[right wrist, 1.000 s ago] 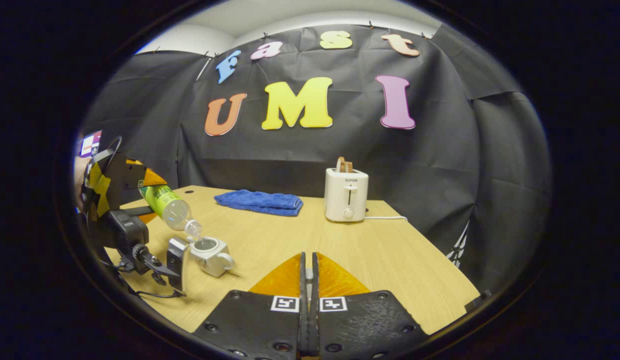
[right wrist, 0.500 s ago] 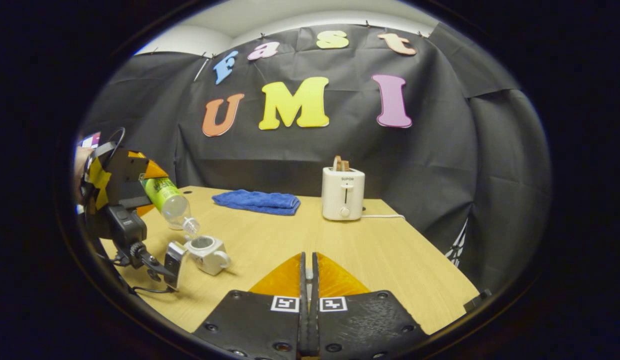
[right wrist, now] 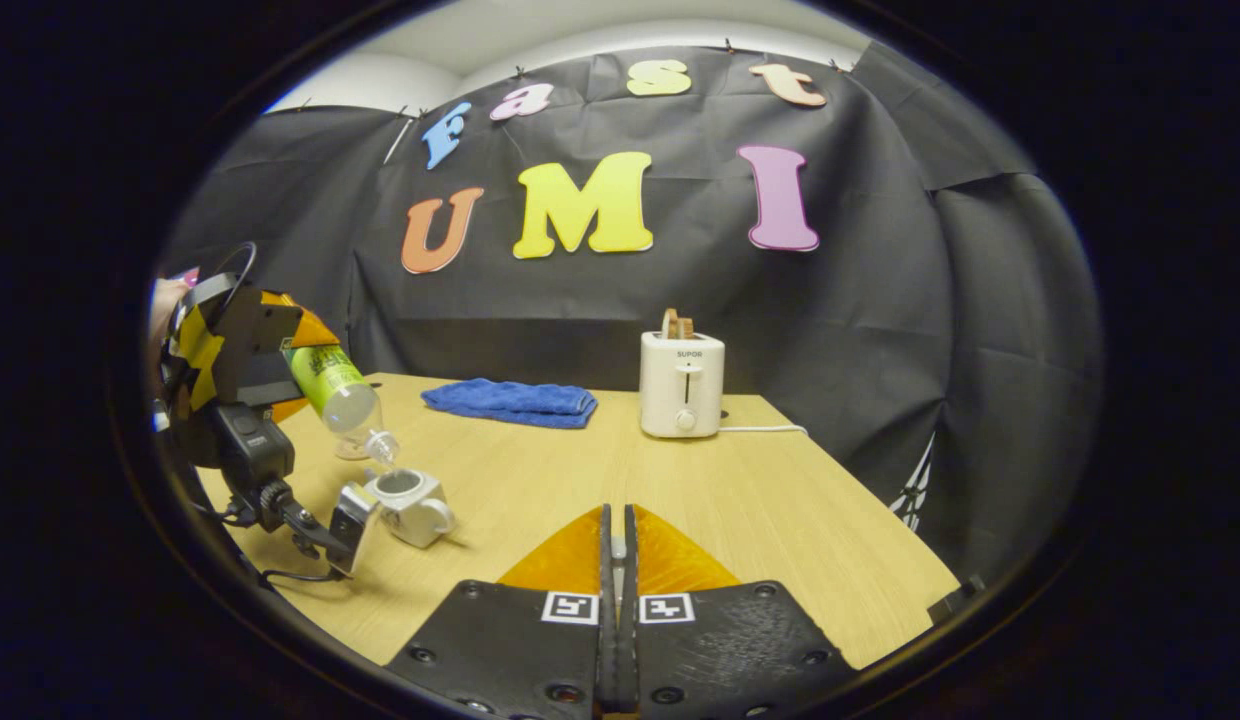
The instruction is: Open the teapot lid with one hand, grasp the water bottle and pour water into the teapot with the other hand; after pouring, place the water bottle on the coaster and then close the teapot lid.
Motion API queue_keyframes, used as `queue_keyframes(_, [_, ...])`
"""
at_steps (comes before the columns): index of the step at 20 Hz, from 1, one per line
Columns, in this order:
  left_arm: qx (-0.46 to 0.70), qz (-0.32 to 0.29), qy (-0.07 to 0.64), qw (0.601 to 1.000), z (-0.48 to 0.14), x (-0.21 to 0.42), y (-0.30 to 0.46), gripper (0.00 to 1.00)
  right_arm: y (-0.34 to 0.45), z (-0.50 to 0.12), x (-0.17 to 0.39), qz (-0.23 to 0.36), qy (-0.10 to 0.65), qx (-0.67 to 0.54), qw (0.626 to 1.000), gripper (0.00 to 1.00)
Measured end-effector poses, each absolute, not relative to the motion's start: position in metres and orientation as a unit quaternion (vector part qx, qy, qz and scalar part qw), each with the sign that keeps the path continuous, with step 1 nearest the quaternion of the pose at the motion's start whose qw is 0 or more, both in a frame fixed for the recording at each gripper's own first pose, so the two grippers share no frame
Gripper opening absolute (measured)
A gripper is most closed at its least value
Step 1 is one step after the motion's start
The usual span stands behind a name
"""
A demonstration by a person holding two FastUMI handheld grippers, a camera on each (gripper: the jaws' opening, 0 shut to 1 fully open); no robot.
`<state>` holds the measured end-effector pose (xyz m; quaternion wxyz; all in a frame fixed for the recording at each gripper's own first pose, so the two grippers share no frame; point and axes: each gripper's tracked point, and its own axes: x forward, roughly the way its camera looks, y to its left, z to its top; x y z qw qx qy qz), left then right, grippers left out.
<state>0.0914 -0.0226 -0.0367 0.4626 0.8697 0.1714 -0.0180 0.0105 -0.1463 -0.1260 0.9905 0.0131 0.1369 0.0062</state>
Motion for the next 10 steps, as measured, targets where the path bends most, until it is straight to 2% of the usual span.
queue_keyframes(10, [0.873,-0.019,0.161,0.459,-0.0333,0.0924,-0.0255,0.74,-0.1464,-0.1242,0.0089,0.007,0.135,0.011,0.991,0.00])
